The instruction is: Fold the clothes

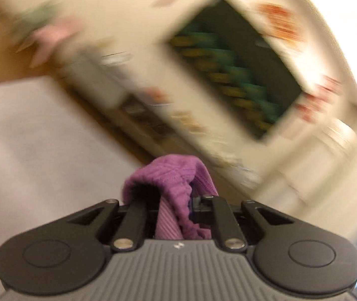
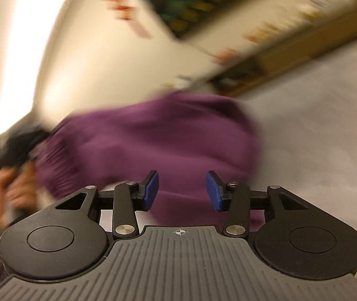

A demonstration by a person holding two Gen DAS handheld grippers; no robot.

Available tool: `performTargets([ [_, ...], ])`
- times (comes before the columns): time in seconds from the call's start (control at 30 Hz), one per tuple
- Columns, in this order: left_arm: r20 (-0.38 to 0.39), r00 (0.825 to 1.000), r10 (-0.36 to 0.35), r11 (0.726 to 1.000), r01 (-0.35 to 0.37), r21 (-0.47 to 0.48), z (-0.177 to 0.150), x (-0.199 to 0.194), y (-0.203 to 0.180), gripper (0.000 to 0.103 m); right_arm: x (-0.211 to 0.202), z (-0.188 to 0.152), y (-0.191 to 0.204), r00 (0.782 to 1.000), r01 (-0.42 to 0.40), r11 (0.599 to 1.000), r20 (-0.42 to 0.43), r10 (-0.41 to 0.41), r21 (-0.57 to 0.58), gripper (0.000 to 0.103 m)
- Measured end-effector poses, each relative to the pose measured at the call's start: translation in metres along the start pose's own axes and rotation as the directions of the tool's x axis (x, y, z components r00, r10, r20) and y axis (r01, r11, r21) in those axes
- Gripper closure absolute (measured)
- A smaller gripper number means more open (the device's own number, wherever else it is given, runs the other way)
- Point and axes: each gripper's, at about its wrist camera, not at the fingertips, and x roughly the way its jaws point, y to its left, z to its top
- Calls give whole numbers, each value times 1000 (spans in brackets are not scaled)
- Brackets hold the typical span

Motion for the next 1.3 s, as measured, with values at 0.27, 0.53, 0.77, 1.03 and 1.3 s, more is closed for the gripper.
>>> performTargets([
  [0.27, -43, 998, 50, 998, -51, -35, -6, 18, 29, 92, 72, -38, 24, 971, 114, 959, -175, -163, -259, 38],
  [0.53, -86, 996, -1, 999, 5, 46, -3, 51, -11, 92, 120, -41, 25, 956, 185, 928, -159, -246, -323, 76],
  [0.77, 6, 960, -281, 949, 277, 150, 53, 18, -98, 92, 62, 35, 49, 945, 306, 899, 216, -247, -313, 103],
  [1.03, 77, 995, 57, 998, -56, -18, 63, -15, 8, 90, -35, 46, 111, 979, -31, 906, 169, 113, -422, 101],
  [1.3, -62, 939, 339, 931, -345, -121, 13, 27, 110, 90, 37, -4, 80, 996, 36, 903, -60, -68, -429, 57],
])
